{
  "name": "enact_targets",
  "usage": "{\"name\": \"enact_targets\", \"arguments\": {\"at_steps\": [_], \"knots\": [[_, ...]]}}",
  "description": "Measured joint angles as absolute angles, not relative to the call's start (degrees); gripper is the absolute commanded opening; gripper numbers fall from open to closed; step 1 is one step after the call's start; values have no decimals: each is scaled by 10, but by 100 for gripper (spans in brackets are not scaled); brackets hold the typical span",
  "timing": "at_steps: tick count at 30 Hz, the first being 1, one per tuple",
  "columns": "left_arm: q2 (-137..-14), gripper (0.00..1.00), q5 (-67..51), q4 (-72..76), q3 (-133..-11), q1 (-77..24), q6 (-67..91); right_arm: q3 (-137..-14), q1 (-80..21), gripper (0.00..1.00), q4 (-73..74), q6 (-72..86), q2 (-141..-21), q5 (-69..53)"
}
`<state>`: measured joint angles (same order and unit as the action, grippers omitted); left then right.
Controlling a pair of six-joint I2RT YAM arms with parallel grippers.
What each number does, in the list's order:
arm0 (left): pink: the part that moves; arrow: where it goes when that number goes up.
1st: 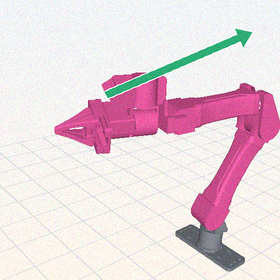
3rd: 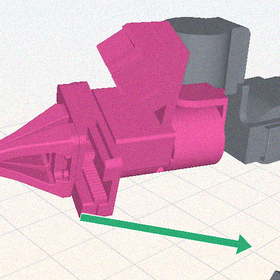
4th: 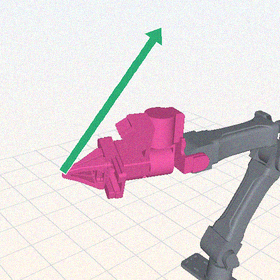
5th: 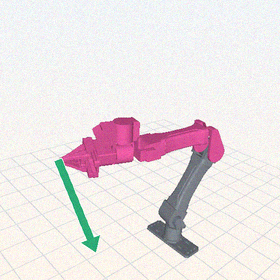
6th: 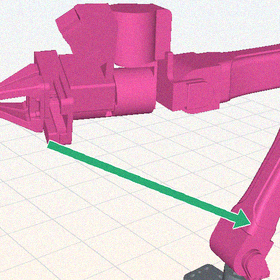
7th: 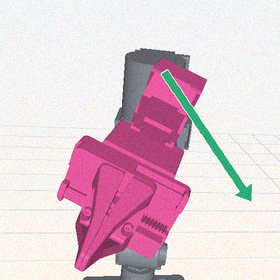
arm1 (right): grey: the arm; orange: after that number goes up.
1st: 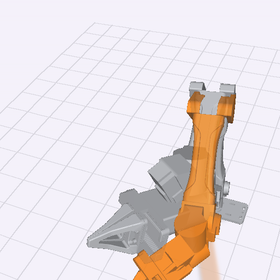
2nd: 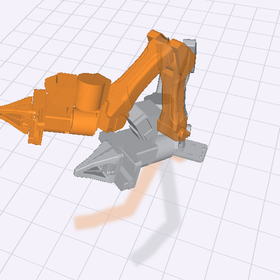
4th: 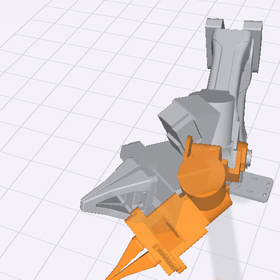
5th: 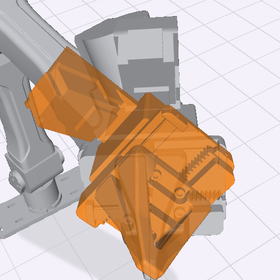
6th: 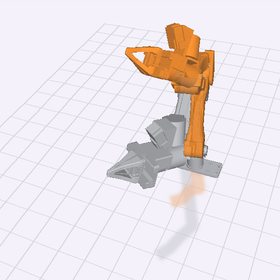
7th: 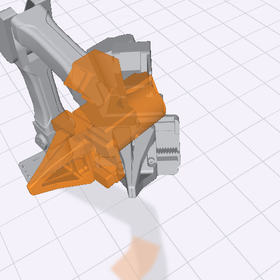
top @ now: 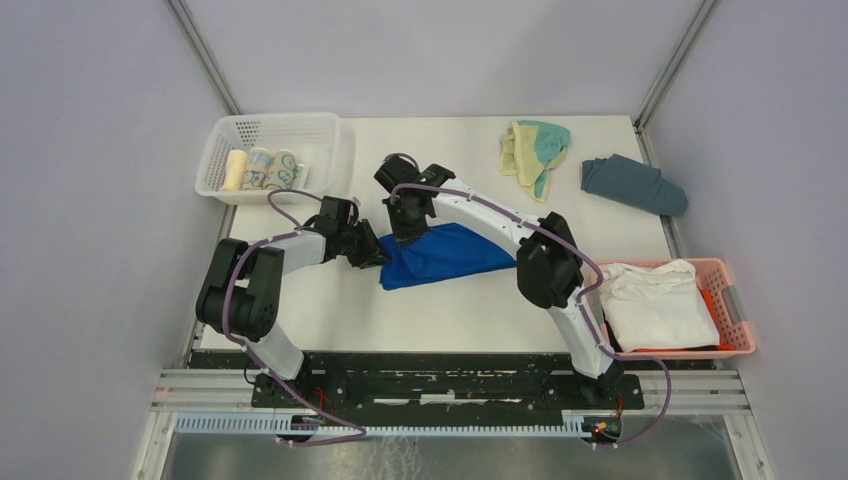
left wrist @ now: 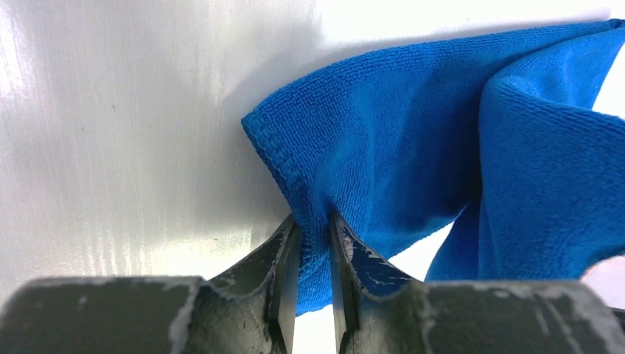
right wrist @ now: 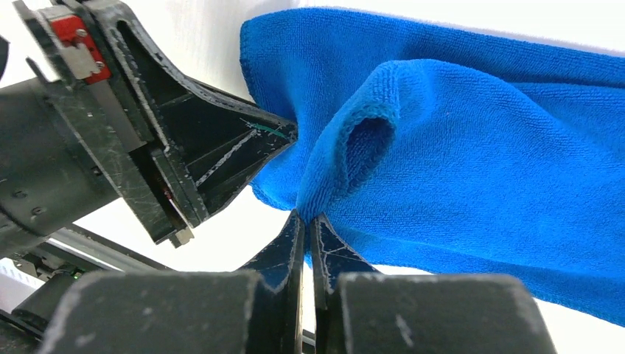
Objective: Roll the towels
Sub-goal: Fold the towel at the center of the board.
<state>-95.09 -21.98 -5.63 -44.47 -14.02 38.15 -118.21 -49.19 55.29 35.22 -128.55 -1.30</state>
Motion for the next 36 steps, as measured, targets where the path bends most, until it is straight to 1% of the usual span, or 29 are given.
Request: {"name": "enact_targets", "arguments": {"at_steps": [13, 22, 25, 29, 32, 36], "knots": [[-951, 28, -214, -57, -445, -140, 382, -1171, -492, 9, 527, 369, -1274, -27], [-950, 28, -210, -58, -445, -141, 381, -1137, -492, 12, 482, 394, -1274, -40], [-946, 30, -203, -59, -442, -143, 382, -1127, -492, 19, 471, 401, -1275, -41], [-929, 37, -185, -67, -434, -143, 382, -1121, -492, 27, 456, 408, -1275, -45], [-909, 43, -164, -81, -425, -143, 382, -1118, -493, 41, 446, 408, -1275, -52], [-878, 55, -126, -111, -418, -143, 382, -1115, -492, 53, 438, 400, -1275, -66]]}}
